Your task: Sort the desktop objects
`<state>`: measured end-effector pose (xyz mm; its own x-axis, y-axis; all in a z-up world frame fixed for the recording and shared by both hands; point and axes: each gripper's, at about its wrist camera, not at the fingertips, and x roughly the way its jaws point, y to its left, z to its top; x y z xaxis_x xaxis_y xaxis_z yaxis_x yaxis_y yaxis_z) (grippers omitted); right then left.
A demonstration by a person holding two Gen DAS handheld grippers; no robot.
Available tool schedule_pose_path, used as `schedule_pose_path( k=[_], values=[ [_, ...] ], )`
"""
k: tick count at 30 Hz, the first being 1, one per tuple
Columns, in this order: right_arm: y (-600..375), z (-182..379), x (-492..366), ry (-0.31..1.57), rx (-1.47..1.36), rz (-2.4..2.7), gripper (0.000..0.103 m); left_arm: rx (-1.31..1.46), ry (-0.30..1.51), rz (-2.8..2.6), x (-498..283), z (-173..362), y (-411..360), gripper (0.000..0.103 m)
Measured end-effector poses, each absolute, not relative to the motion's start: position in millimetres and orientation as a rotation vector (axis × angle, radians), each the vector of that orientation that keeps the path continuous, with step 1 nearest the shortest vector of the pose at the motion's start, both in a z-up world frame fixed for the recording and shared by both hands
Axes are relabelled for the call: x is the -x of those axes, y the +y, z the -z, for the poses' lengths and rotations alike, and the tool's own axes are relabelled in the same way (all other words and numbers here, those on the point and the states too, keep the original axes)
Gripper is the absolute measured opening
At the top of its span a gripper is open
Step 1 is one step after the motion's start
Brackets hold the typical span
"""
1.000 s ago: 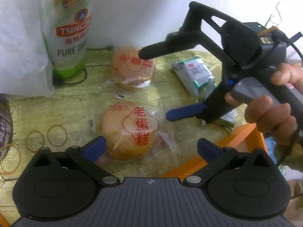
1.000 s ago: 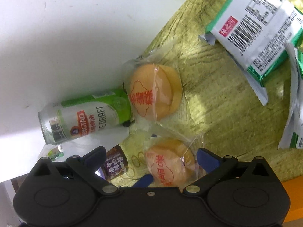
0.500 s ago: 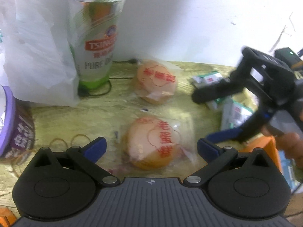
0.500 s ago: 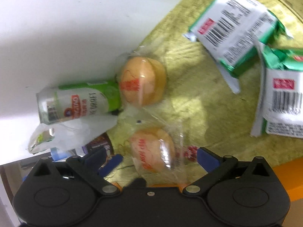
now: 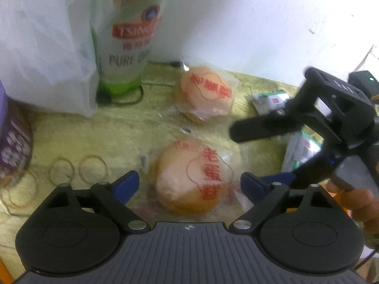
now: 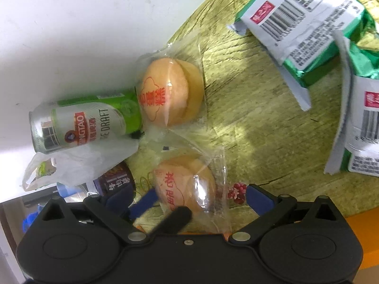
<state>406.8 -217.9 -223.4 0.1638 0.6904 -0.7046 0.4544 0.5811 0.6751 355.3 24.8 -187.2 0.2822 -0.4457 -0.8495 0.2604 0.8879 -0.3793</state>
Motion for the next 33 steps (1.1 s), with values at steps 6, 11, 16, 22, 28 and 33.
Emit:
schedule_pose_path(
  k=[6,11,16,22,28,33],
  values=[
    [-214.8,222.2,-417.9,1.440,-1.000,-0.241,0.102,0.207,1.228,0.512,-346.8,188.3,18.3,0.091],
    [-217.9,217.4,-416.5,1.413,-0.964,-0.257,0.101,0.221,1.212,0.507,-344.4,185.2,23.9,0.091],
    [-225.2,214.6,-404.5,1.413,-0.919,-0.257,0.100,0.264,1.210,0.472,-352.7,186.1,36.4,0.089],
    [-228.6,220.8,-394.2,1.421,-0.890,-0.273,0.096,0.296,1.211,0.460,-358.7,187.8,43.1,0.079],
    [-225.6,223.1,-393.0,1.425,-0.871,-0.299,0.083,0.343,1.208,0.478,-359.2,191.5,47.4,0.069],
    [-228.1,220.5,-387.4,1.436,-0.872,-0.309,0.075,0.363,1.208,0.485,-361.1,194.6,49.3,0.068]
  ],
)
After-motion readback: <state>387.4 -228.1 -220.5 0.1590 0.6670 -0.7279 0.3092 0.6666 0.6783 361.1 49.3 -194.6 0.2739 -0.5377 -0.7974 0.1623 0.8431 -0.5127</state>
